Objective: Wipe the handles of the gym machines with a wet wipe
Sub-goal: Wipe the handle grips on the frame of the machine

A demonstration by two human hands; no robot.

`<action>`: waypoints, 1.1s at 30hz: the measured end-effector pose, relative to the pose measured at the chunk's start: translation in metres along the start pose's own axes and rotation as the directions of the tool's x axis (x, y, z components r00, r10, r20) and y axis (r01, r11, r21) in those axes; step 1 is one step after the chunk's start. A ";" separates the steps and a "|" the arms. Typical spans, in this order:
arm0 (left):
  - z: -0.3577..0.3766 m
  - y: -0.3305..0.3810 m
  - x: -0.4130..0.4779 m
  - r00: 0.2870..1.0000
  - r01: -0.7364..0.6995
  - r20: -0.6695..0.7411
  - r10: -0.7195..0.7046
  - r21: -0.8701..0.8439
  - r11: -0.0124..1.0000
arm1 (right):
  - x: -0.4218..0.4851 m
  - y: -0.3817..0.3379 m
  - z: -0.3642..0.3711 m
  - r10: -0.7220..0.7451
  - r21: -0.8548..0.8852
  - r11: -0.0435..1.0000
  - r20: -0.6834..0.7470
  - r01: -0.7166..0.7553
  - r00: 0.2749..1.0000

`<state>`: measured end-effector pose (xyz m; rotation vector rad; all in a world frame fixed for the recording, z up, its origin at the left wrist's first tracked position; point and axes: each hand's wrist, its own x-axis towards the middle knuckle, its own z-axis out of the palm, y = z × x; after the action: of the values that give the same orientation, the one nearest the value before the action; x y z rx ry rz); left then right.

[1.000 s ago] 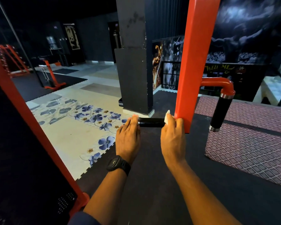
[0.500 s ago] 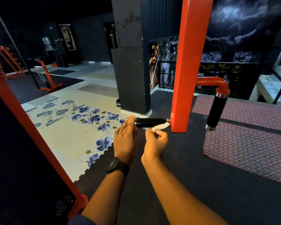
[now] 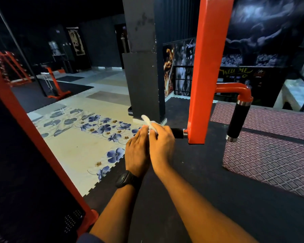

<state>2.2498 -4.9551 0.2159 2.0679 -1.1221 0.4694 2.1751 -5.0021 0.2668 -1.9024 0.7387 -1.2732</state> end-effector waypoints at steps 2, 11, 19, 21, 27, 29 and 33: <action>0.000 -0.001 0.000 1.000 0.001 0.003 -0.001 0.005 1.000 | 0.003 0.000 -0.005 -0.157 -0.271 0.943 0.143 0.191 0.977; 0.008 -0.001 0.001 0.998 0.009 -0.066 -0.006 0.041 0.999 | 0.033 -0.001 -0.045 -0.098 -0.628 0.742 0.244 0.234 0.965; 0.005 0.001 0.002 0.999 0.027 -0.036 -0.024 0.064 0.998 | 0.055 -0.001 -0.044 -0.019 -0.656 0.708 0.352 0.261 0.936; 0.009 -0.002 0.002 0.999 0.008 -0.041 -0.006 0.051 0.999 | 0.060 -0.004 -0.042 0.025 -0.632 0.726 0.418 0.270 0.908; 0.010 -0.007 0.001 0.999 -0.015 -0.049 0.019 0.074 0.997 | 0.055 -0.011 -0.048 -0.030 -0.425 0.863 0.499 0.274 0.866; 0.007 -0.003 -0.001 0.999 -0.003 -0.045 0.006 0.073 0.997 | 0.067 -0.012 -0.056 0.079 -0.565 0.786 0.493 0.250 0.866; 0.008 0.001 -0.002 0.999 0.009 -0.054 -0.006 0.052 0.999 | 0.068 -0.016 -0.062 0.092 -0.698 0.635 0.493 0.330 0.865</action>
<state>2.2477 -4.9608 0.2100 2.0912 -1.0808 0.5525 2.1416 -5.0613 0.3316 -2.8693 0.9698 -0.4535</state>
